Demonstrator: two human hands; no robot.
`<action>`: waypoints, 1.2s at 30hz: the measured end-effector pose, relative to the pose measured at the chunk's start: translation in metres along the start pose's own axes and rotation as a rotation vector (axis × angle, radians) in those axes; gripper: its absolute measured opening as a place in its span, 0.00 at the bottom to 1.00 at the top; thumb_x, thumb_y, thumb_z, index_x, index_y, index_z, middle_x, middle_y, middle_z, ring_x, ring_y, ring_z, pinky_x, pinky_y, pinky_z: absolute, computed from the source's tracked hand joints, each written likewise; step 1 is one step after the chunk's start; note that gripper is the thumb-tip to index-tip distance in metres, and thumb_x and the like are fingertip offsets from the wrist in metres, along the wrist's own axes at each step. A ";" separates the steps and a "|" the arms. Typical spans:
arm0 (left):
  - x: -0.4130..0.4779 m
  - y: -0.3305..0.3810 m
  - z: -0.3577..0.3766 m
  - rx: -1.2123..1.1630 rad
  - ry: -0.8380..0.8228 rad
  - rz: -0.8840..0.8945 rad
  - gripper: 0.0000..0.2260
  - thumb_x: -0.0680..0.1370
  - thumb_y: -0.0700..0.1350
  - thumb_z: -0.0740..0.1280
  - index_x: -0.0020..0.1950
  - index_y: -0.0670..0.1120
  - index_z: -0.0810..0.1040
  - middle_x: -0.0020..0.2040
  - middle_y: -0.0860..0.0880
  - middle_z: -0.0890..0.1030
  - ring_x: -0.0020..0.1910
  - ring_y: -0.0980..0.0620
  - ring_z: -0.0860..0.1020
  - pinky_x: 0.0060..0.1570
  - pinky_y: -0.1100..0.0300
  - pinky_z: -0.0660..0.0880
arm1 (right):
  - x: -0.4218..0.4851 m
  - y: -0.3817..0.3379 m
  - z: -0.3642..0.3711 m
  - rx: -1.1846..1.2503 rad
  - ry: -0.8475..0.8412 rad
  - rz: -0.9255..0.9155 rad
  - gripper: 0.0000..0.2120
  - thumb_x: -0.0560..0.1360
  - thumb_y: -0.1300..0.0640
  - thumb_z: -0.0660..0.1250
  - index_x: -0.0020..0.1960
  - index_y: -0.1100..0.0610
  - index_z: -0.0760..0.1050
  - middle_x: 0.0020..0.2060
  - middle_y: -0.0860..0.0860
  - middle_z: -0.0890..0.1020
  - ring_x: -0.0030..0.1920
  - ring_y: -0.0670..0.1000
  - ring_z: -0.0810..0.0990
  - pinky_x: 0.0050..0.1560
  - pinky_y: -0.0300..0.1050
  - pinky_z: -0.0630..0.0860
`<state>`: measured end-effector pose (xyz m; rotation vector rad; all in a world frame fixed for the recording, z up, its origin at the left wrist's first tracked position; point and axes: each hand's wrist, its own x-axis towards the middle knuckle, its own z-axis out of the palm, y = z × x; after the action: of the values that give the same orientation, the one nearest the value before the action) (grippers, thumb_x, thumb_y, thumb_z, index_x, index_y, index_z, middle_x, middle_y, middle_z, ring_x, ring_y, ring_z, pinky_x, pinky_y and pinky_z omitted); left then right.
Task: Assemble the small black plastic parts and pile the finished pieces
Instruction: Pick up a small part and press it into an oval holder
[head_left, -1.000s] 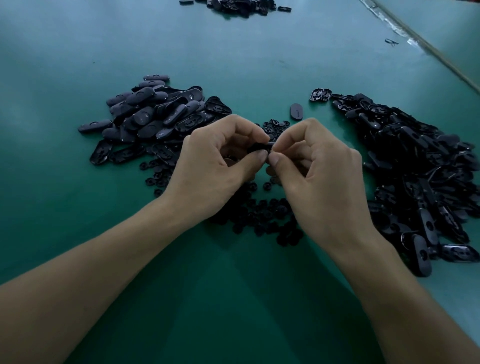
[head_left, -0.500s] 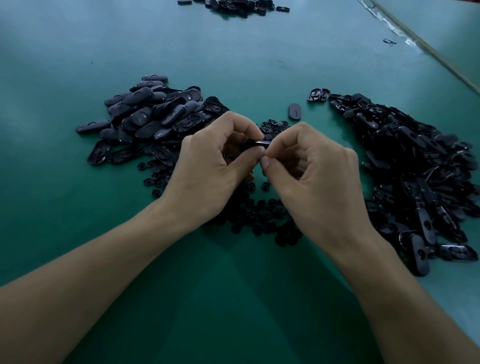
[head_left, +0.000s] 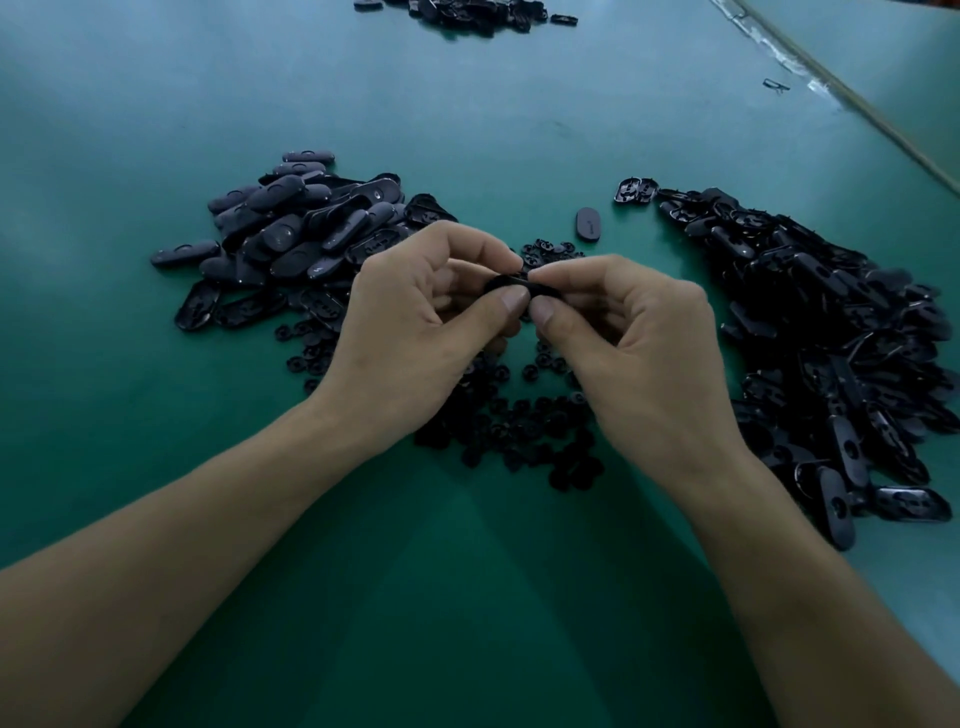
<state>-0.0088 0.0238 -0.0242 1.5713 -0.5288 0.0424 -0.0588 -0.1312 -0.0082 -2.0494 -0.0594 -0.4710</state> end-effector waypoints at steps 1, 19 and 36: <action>0.000 0.000 0.000 -0.007 -0.001 -0.005 0.09 0.76 0.35 0.72 0.49 0.48 0.79 0.37 0.54 0.85 0.36 0.57 0.83 0.40 0.63 0.80 | 0.000 0.001 -0.001 0.027 -0.006 0.010 0.09 0.76 0.62 0.73 0.53 0.51 0.83 0.43 0.41 0.85 0.46 0.40 0.85 0.51 0.38 0.81; 0.000 0.001 0.002 0.036 -0.012 0.008 0.11 0.75 0.34 0.74 0.50 0.50 0.82 0.40 0.57 0.86 0.39 0.57 0.84 0.43 0.66 0.80 | 0.004 0.005 -0.001 0.047 -0.033 0.124 0.05 0.75 0.59 0.72 0.43 0.50 0.81 0.36 0.42 0.85 0.36 0.42 0.82 0.41 0.43 0.80; -0.002 0.000 0.000 0.064 0.088 0.031 0.11 0.72 0.35 0.77 0.48 0.50 0.83 0.38 0.54 0.86 0.35 0.58 0.83 0.39 0.66 0.79 | 0.002 -0.003 -0.004 0.063 -0.036 0.086 0.06 0.75 0.63 0.73 0.48 0.53 0.83 0.39 0.46 0.86 0.41 0.45 0.85 0.47 0.49 0.83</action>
<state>-0.0102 0.0246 -0.0250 1.6157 -0.4860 0.1526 -0.0592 -0.1338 -0.0032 -1.9906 -0.0075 -0.3738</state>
